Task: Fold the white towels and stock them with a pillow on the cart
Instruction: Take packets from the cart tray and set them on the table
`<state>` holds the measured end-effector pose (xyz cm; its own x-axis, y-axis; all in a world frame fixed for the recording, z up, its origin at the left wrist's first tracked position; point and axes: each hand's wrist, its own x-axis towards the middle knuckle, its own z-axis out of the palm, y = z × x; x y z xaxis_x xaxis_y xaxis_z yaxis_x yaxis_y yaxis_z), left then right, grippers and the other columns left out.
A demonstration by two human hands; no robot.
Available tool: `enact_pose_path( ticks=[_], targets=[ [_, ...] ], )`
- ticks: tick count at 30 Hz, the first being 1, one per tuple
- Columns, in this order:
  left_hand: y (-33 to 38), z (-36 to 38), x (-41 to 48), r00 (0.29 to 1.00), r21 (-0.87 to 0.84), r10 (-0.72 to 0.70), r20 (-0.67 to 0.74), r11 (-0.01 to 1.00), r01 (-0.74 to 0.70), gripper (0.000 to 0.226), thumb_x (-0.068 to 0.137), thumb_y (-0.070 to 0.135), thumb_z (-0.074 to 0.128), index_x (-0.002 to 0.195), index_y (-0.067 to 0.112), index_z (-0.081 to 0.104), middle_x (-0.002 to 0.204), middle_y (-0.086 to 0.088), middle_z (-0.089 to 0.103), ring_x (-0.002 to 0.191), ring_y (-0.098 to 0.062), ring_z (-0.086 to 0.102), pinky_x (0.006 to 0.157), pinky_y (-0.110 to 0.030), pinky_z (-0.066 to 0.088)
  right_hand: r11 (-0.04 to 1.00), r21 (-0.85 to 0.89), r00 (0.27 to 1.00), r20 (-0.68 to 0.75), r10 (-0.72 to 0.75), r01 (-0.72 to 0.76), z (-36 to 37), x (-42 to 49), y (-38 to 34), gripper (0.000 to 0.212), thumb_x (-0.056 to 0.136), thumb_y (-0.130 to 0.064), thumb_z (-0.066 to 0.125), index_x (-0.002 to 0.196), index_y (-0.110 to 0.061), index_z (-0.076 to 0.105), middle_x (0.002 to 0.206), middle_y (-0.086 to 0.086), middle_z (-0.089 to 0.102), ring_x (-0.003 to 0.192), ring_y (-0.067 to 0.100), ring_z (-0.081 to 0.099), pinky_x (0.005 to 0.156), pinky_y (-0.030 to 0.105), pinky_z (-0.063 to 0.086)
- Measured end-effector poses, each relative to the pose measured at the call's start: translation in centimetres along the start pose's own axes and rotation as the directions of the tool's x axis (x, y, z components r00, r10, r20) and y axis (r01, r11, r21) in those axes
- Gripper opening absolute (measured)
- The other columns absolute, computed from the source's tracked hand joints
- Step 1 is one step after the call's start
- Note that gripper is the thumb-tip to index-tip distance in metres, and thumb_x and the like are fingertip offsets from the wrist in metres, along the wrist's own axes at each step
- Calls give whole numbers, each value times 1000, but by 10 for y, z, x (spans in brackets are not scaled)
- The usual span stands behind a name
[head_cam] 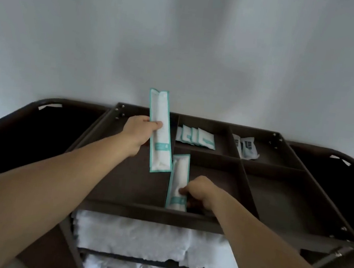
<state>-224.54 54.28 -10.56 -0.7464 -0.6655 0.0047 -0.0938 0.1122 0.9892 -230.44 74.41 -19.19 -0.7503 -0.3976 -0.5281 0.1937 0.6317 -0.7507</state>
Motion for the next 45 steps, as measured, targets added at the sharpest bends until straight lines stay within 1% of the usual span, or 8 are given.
enact_pose_path(
  ticks=[6, 11, 14, 18, 21, 27, 35, 45],
  targets=[
    [0, -13, -2, 1000, -32, -7, 15, 999, 7, 8, 85, 20, 76, 79, 22, 71, 94, 2, 73, 95, -18, 68, 76, -27, 49, 987, -159, 998, 50, 48, -40, -5, -1, 1, 18, 89, -18, 72, 87, 0, 68, 66, 14, 62, 44, 21, 56, 42, 23, 44],
    [-3, -15, 1, 997, -28, -24, 74, 999, 26, 7, 85, 22, 76, 83, 24, 70, 98, 4, 72, 99, -17, 66, 93, -35, 48, 944, -325, 995, 66, 79, -53, -14, -5, 1, 38, 84, -42, 76, 78, -5, 69, 57, 7, 68, 43, 18, 59, 45, 22, 46],
    [3, -7, -1, 993, -49, -31, 116, 998, 37, 7, 85, 22, 76, 90, 19, 71, 105, -2, 73, 104, -22, 66, 100, -42, 49, 850, -521, 978, -133, -162, 70, -21, -10, -17, 47, 81, -53, 73, 77, -7, 68, 70, 5, 71, 57, 19, 63, 62, 29, 54],
    [12, 13, -6, 965, -176, -69, 254, 977, 117, 12, 88, 15, 73, 95, 5, 71, 97, -12, 75, 84, -25, 74, 69, -39, 60, 936, 126, 931, -214, -297, 328, -34, -27, -54, 39, 92, -47, 65, 85, -9, 70, 72, 2, 70, 44, 9, 52, 39, 20, 37],
    [14, 34, -18, 920, -194, -89, 382, 966, 173, 11, 93, 14, 67, 92, 4, 70, 80, -10, 75, 63, -20, 72, 50, -28, 55, 915, 140, 922, -135, -362, 379, -44, -46, -61, 35, 88, -38, 73, 95, -4, 72, 80, 9, 67, 45, 8, 45, 41, 21, 30],
    [7, 57, -24, 878, -41, -98, 469, 990, 132, 14, 97, 17, 61, 93, 5, 68, 84, -13, 65, 65, -20, 59, 52, -27, 47, 937, 144, 945, -126, -300, 317, -51, -54, -42, 25, 84, -25, 79, 93, -5, 68, 83, 14, 61, 53, 13, 39, 50, 26, 32],
    [3, 34, 0, 975, 161, -52, 218, 987, 17, 19, 85, 15, 64, 84, -4, 70, 77, -11, 66, 60, -18, 58, 43, -24, 41, 990, -36, 989, -59, -137, 135, -51, -31, 6, 33, 83, -21, 81, 69, -9, 53, 51, 5, 45, 39, 12, 31, 41, 22, 26],
    [-12, 19, -1, 976, 187, -91, 196, 981, 54, 17, 89, 23, 66, 84, 8, 71, 83, -8, 70, 66, -17, 63, 48, -28, 45, 966, -251, 996, -68, 49, -64, -39, -5, 20, 29, 73, -29, 88, 79, -8, 68, 47, -1, 63, 48, 15, 56, 41, 18, 39]
  ],
)
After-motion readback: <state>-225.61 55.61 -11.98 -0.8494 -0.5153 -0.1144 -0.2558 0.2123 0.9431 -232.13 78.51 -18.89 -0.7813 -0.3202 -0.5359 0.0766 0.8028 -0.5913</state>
